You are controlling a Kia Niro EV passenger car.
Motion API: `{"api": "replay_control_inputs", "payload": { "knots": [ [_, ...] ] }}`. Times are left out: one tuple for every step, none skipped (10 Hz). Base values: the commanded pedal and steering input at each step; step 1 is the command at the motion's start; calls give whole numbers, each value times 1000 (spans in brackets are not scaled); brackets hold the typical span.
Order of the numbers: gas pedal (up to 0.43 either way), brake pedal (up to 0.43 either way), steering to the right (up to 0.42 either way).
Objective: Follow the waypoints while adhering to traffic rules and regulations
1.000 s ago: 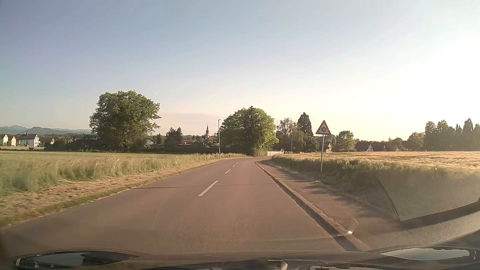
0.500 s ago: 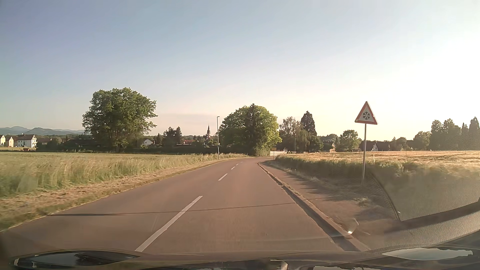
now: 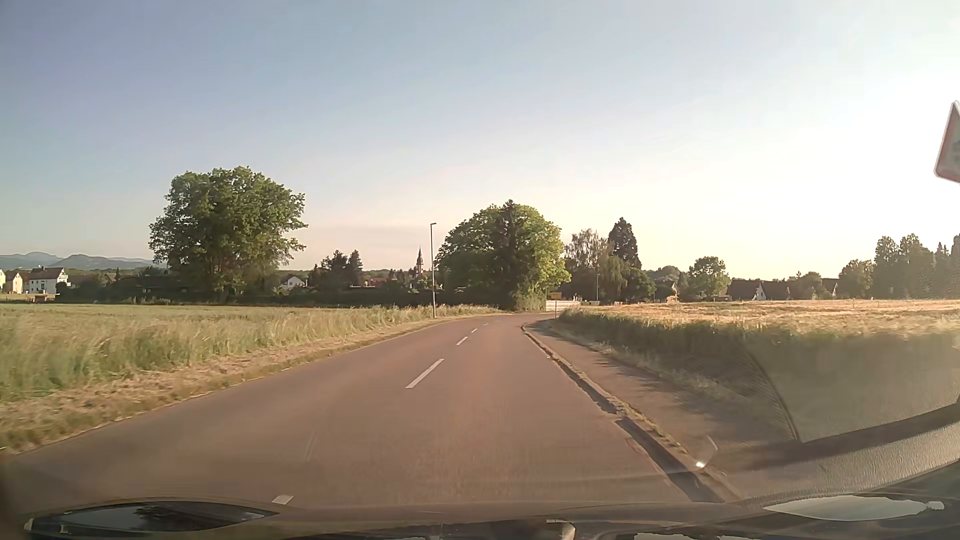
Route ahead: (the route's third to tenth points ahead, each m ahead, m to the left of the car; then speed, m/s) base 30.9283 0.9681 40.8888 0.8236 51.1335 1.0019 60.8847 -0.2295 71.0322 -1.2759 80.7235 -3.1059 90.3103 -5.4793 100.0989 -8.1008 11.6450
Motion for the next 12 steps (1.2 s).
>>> {"api": "replay_control_inputs", "payload": {
  "knots": [
    [0, 0, -4],
    [0, 0, -4],
    [0, 0, -4],
    [0, 0, -4],
    [0, 0, -3],
    [0, 0, -3],
    [0, 0, -3],
    [0, 0, -1],
    [0, 0, 2],
    [0, 0, 4],
    [0, 0, 5],
    [0, 0, 4]
  ]
}}
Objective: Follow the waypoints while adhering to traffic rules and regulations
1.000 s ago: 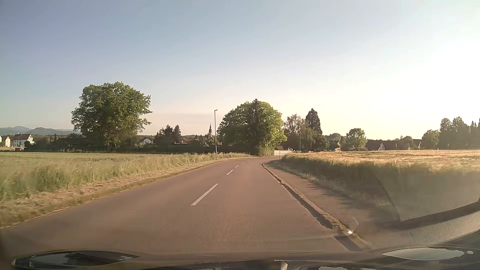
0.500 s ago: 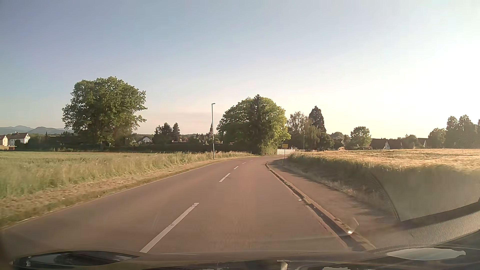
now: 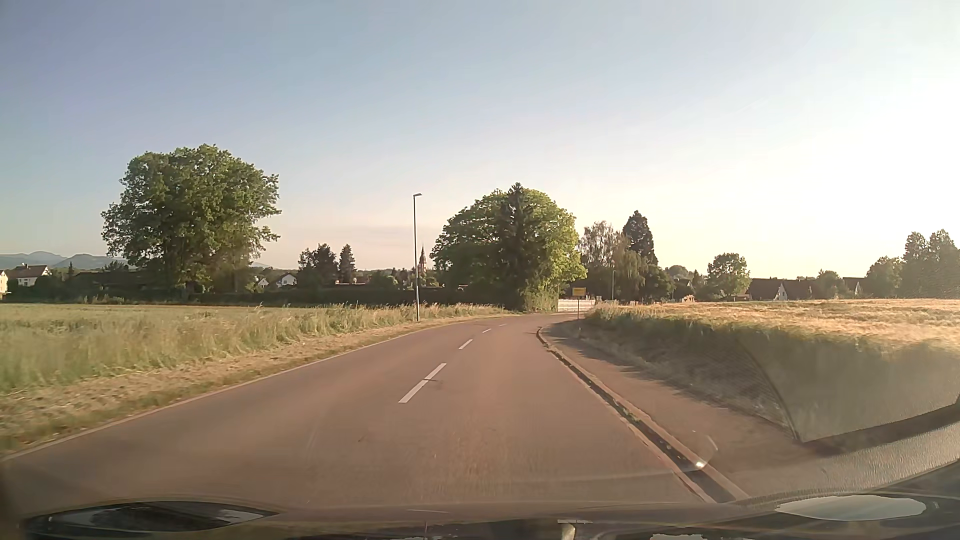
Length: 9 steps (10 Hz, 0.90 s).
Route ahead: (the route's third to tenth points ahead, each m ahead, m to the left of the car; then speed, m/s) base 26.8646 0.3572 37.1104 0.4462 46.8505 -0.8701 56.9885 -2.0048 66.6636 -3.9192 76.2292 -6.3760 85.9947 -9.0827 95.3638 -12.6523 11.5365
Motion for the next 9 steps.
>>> {"api": "replay_control_inputs", "payload": {
  "knots": [
    [0, 0, 4],
    [0, 0, 4],
    [0, 0, 4],
    [0, 0, 4],
    [0, 0, 4],
    [0, 0, 4],
    [0, 0, 4],
    [0, 0, 4],
    [0, 0, 4]
  ]
}}
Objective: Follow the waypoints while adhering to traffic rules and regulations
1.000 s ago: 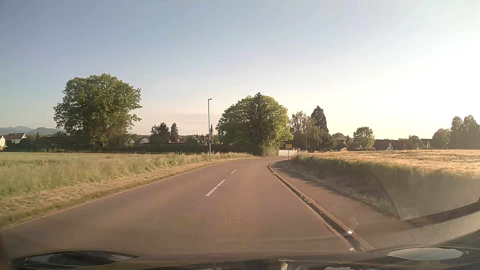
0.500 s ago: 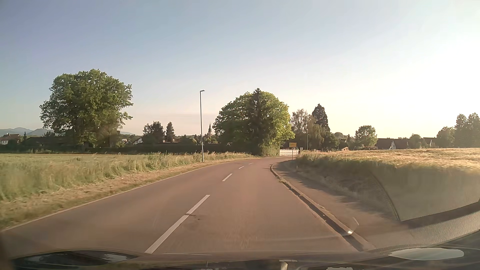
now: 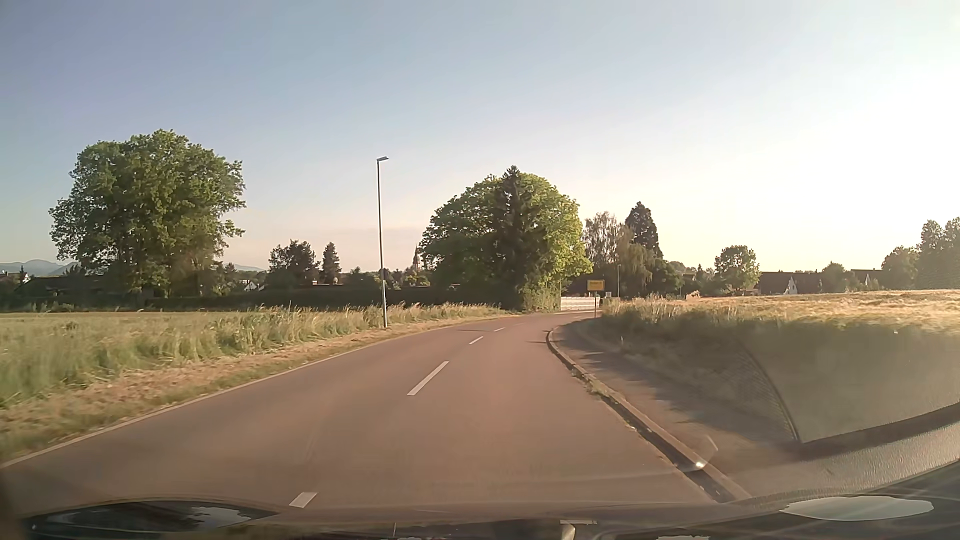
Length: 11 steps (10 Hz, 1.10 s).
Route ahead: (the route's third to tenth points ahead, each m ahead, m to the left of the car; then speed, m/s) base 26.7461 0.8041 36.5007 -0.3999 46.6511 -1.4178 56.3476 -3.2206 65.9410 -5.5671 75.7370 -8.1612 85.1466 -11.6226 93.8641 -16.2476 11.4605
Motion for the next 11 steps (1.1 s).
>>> {"api": "replay_control_inputs", "payload": {
  "knots": [
    [0, 0, 4],
    [0, 0, 4],
    [0, 0, 4],
    [0, 0, 4],
    [0, 0, 4],
    [0, 0, 4],
    [0, 0, 4],
    [0, 0, 4],
    [0, 0, 5],
    [0, 0, 5],
    [0, 0, 5]
  ]
}}
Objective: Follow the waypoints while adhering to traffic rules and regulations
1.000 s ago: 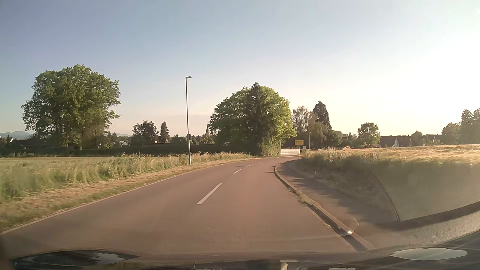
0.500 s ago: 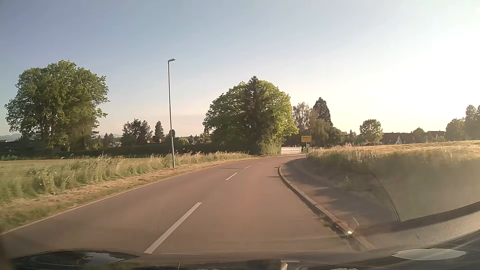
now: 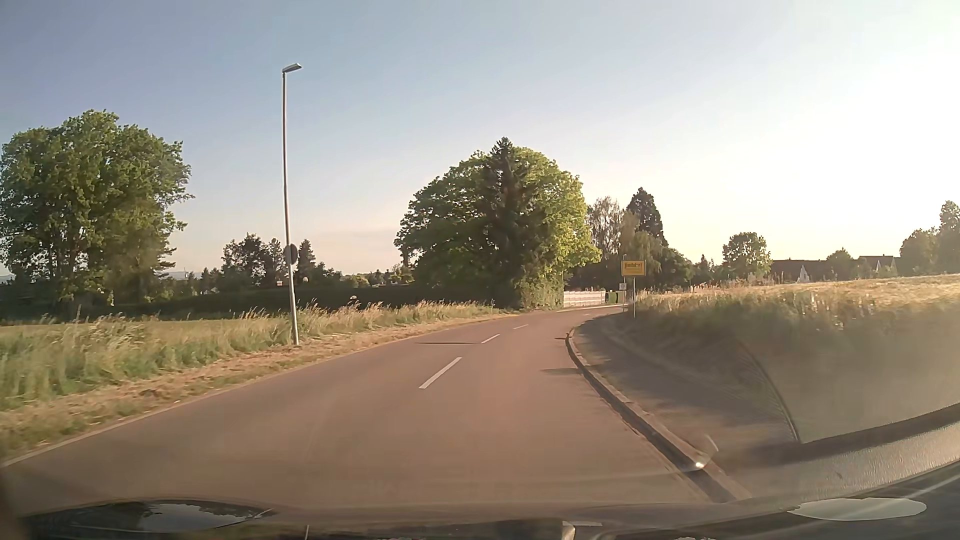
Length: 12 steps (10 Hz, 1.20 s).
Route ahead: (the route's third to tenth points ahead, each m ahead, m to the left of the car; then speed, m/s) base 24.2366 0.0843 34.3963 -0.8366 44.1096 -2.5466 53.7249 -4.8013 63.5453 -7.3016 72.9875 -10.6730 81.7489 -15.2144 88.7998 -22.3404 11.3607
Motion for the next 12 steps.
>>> {"api": "replay_control_inputs", "payload": {
  "knots": [
    [0, 0, 6],
    [0, 0, 8],
    [0, 0, 9],
    [0, 0, 11],
    [0, 0, 13],
    [0, 0, 14],
    [0, 0, 15],
    [0, 0, 17],
    [0, 0, 18],
    [0, 0, 20],
    [0, 0, 22],
    [0, 0, 23]
  ]
}}
